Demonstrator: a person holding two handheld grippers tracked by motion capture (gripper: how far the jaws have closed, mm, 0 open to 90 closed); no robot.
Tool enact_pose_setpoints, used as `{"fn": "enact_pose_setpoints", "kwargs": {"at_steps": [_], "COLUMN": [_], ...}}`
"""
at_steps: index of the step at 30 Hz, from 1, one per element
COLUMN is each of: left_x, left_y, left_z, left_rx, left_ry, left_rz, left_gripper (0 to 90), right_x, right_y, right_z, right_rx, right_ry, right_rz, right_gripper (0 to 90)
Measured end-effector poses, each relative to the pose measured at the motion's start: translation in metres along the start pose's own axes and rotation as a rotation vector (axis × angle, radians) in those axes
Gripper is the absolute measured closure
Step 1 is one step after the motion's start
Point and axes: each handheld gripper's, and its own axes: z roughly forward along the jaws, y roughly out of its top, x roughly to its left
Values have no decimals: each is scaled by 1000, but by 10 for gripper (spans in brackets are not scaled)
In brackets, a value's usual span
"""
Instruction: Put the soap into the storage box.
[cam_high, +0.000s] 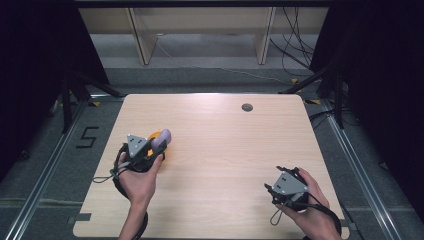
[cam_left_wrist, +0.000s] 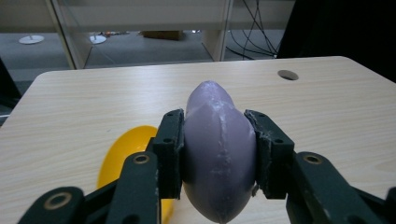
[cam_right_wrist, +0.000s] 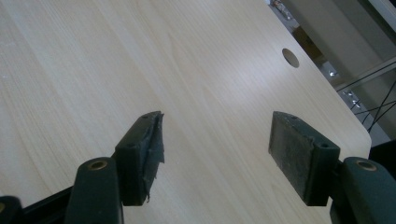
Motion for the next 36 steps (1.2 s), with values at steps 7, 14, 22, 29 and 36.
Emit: {"fn": "enact_pose_setpoints", "kwargs": {"at_steps": [7,14,22,29,36], "left_x": [13,25,35,42,43], "left_y": [0,-5,-12,-17,-27], "left_z": [8,27,45,54,62], "left_rx": [9,33,66,81,98], "left_ry": [62,98,121,131,124], "left_rz": [1,12,36,35,37], "left_gripper": [586,586,586,586,585], "right_x": [-1,-1,-2,-1,0], "right_y": [0,1,0,0,0], "right_z": [2,3,3,3,4], "right_rx": [-10,-8,-6,0,-2], "right_ry": [-4,1,10,12,10], "right_rz": [-14,-17,-23,-15,-17], "right_gripper": [360,360,360,360,360]}}
